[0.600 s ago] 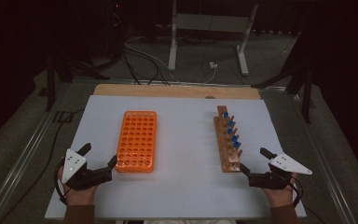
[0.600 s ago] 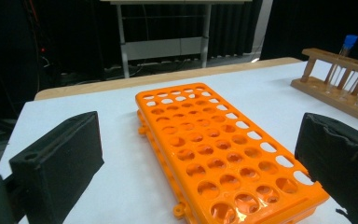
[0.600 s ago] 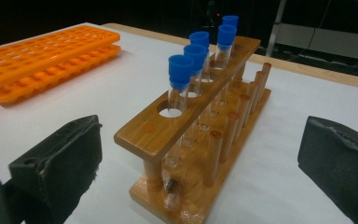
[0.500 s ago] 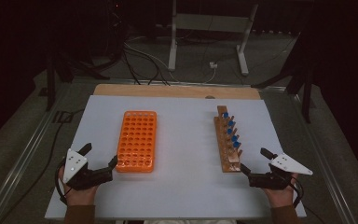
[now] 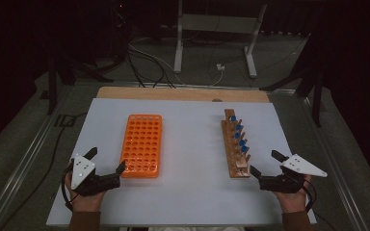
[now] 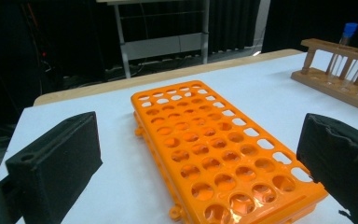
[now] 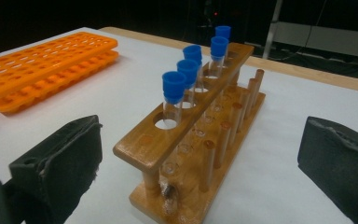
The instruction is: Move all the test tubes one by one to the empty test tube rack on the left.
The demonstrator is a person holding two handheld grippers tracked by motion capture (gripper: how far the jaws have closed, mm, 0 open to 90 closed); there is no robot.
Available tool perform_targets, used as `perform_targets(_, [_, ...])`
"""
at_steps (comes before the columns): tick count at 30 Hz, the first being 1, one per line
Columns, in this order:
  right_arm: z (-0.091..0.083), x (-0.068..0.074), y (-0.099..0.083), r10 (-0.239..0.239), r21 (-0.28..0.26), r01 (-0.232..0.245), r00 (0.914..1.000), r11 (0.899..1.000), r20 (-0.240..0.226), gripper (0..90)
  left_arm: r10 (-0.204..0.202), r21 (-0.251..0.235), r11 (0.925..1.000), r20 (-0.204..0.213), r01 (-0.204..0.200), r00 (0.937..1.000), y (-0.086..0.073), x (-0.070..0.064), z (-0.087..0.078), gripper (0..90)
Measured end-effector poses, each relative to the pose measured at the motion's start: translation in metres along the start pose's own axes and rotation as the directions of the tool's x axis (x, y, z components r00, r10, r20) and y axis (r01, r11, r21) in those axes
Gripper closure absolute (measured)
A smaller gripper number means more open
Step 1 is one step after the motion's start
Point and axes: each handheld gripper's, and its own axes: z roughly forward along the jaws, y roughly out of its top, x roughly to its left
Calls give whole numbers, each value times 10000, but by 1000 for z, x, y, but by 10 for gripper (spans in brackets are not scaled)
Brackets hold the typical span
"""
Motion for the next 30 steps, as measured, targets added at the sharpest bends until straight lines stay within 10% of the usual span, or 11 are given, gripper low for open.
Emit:
perform_targets(12, [13, 2, 11, 62, 466, -36, 9984, 9989, -555, 152, -267, 87, 9996, 12, 267, 9996, -4, -1, 0, 9])
perform_targets(30, [46, 4, 14, -247, 893, 328, 9956, 9955, -903, 627, -199, 282, 9994, 138, 195, 9997, -7, -3, 6, 9])
